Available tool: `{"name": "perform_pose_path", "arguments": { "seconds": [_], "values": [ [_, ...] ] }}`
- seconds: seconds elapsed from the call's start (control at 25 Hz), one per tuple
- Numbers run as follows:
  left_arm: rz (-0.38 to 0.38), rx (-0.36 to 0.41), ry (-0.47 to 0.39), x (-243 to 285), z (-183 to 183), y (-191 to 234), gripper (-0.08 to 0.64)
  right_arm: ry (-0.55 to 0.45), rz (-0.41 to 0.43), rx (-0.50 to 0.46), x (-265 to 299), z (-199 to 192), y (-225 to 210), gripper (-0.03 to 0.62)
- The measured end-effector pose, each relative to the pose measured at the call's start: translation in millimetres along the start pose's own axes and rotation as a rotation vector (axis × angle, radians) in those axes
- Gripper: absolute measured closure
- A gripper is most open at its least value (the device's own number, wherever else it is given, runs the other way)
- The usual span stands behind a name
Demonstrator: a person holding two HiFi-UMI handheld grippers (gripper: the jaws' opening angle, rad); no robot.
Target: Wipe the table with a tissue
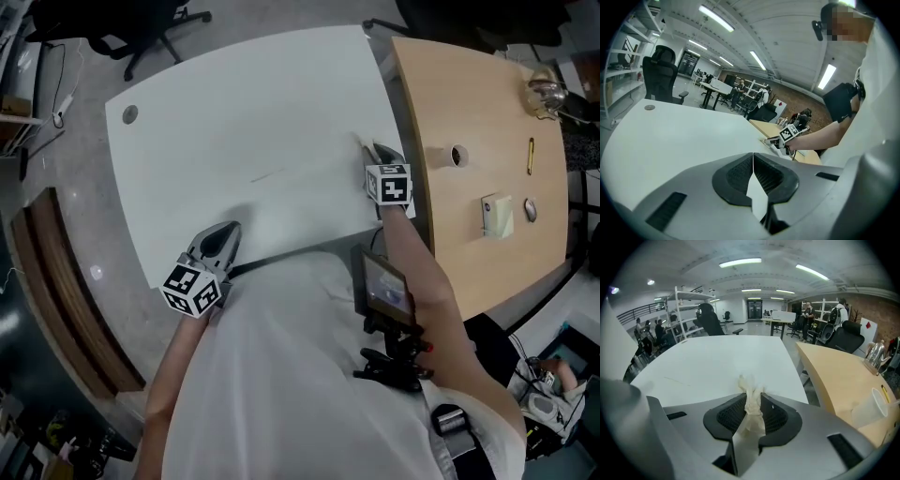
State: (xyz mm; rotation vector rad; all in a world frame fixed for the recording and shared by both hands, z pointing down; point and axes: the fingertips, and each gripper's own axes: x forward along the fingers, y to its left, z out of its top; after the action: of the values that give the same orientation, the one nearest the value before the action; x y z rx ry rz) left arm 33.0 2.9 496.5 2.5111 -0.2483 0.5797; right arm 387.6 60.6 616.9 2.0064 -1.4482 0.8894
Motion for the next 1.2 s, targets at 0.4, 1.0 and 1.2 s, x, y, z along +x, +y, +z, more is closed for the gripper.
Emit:
{"name": "perform_pose_path", "arguments": {
  "seconds": [0.4,1.0,1.2],
  "values": [
    [0.022,0.005,-0.013,-8.4,3.2,4.5,0.552,0.001,-0.114,-0.132,1.6,3.2,21.0,0.502],
    [0.022,0.009,-0.037,-76.7,-7.3,49.6,0.552,0.05,-0.078,-0.166,6.6,6.8,127.4,0.502],
    [0.026,0.008,-0.048,-100.8,-13.1,63.8,0.552,0.052,-0.05,-0.176,6.7,8.6,169.3,0.502]
  ]
}}
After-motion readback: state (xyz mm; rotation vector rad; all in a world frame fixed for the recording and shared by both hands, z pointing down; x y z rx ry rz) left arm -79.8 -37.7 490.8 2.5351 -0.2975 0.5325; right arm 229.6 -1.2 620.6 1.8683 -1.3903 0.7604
